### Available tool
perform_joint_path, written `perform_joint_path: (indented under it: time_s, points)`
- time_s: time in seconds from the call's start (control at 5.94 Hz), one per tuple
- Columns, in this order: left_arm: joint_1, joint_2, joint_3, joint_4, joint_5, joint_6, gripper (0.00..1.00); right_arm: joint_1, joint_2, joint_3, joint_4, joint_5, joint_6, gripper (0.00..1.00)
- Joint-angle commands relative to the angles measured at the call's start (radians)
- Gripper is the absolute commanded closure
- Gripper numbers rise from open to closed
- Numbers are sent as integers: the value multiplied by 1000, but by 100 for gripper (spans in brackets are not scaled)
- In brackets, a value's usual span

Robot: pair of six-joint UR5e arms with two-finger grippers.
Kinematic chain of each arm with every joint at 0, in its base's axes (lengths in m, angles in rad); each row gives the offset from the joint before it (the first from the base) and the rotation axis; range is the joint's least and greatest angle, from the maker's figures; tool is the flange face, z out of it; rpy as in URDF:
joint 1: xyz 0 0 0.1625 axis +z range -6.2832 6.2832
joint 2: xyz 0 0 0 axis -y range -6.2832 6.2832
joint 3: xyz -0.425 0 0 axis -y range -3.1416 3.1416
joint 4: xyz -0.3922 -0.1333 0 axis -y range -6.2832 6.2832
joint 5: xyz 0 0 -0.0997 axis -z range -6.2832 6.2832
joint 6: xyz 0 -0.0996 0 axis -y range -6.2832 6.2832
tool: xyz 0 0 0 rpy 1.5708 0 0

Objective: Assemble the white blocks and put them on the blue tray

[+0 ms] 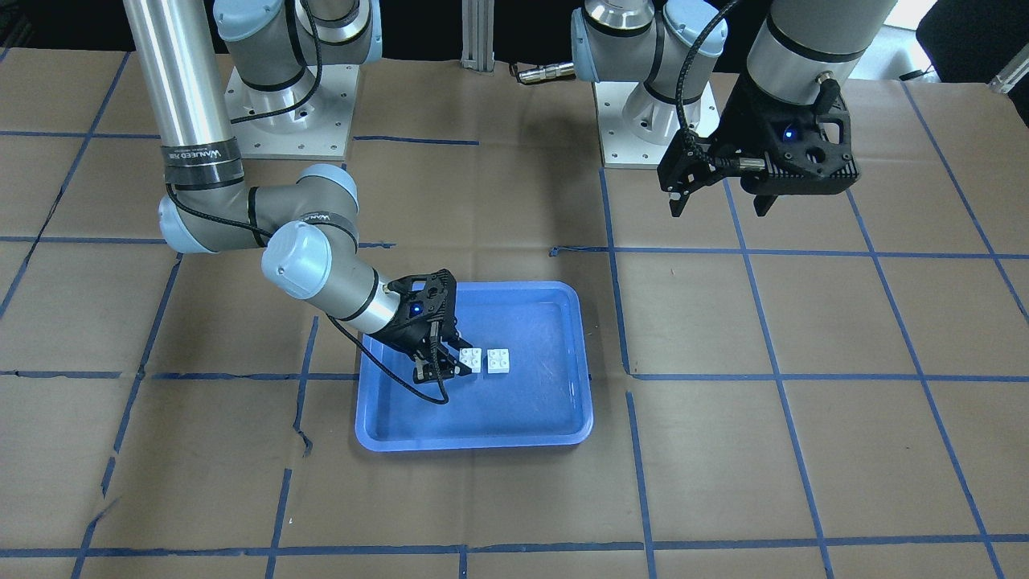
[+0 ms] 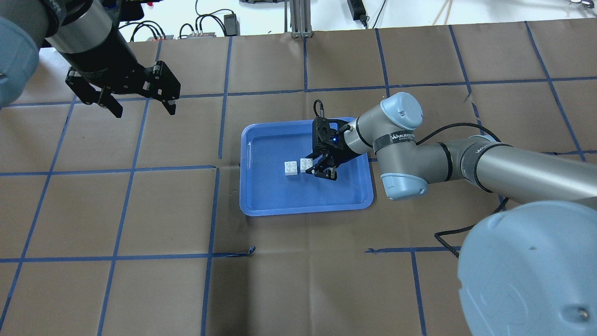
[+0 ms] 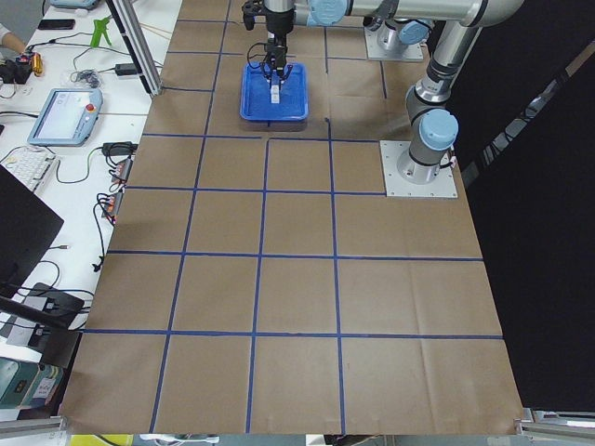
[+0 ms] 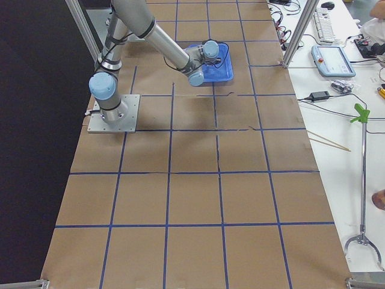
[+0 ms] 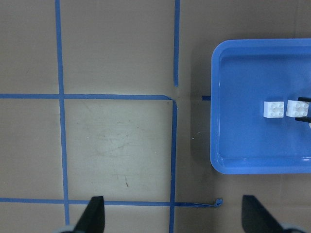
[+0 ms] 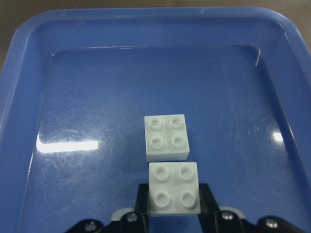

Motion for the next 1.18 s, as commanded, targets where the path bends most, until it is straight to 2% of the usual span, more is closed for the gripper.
perform_joint_path:
  time_s: [0.0, 1.01]
  points:
    - [0, 0, 4, 0, 0, 0, 1, 0, 5, -3, -4, 35, 46, 73]
    - [3, 3, 7, 0, 0, 2, 1, 0, 25, 0, -23, 34, 49, 72]
